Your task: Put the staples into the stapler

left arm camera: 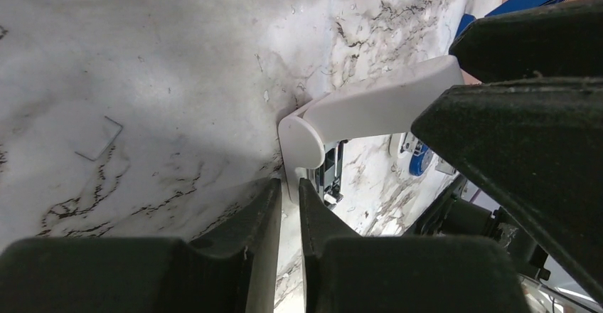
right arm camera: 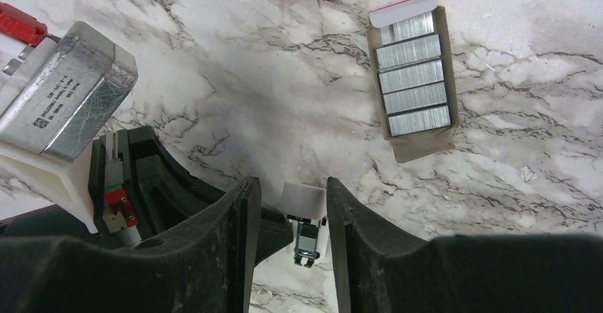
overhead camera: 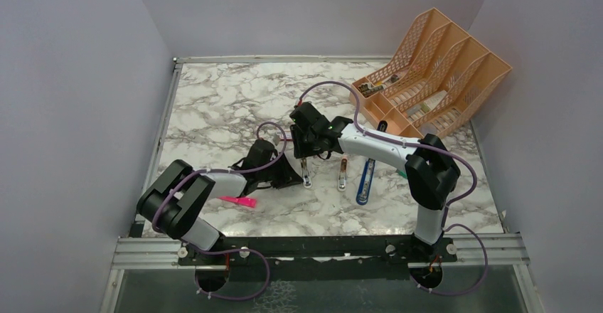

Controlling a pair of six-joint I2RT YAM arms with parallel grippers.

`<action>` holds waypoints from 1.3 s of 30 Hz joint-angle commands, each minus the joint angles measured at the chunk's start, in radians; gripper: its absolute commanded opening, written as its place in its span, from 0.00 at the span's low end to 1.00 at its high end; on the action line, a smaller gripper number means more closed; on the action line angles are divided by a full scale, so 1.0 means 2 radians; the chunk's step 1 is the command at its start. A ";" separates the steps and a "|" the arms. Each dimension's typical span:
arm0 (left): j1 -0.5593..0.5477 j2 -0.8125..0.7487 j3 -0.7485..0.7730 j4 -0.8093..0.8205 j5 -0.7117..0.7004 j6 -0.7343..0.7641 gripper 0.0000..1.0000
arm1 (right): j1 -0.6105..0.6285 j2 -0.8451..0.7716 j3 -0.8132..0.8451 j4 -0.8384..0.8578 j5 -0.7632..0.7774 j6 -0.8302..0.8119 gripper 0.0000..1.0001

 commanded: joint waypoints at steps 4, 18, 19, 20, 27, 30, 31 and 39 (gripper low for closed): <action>-0.008 0.019 0.002 -0.007 -0.009 0.001 0.14 | -0.001 0.008 -0.008 0.004 -0.015 -0.014 0.44; -0.009 0.026 0.000 -0.012 -0.029 -0.005 0.12 | 0.000 -0.022 -0.044 0.007 -0.033 -0.033 0.32; -0.009 0.026 0.001 -0.013 -0.030 -0.005 0.12 | 0.000 -0.025 -0.049 0.007 -0.034 -0.035 0.31; -0.009 0.026 0.002 -0.014 -0.032 -0.005 0.12 | -0.001 -0.028 -0.053 0.007 -0.036 -0.035 0.31; -0.009 0.027 0.007 -0.024 -0.045 -0.005 0.12 | 0.004 -0.058 -0.092 0.016 -0.045 -0.040 0.30; -0.009 0.025 0.010 -0.030 -0.051 -0.004 0.11 | 0.008 -0.069 -0.104 0.017 -0.050 -0.041 0.29; -0.009 0.025 0.010 -0.032 -0.054 -0.003 0.11 | 0.011 -0.073 -0.108 0.019 -0.051 -0.042 0.28; -0.009 0.020 0.015 -0.051 -0.069 0.004 0.10 | 0.043 -0.103 -0.133 0.011 -0.021 -0.019 0.28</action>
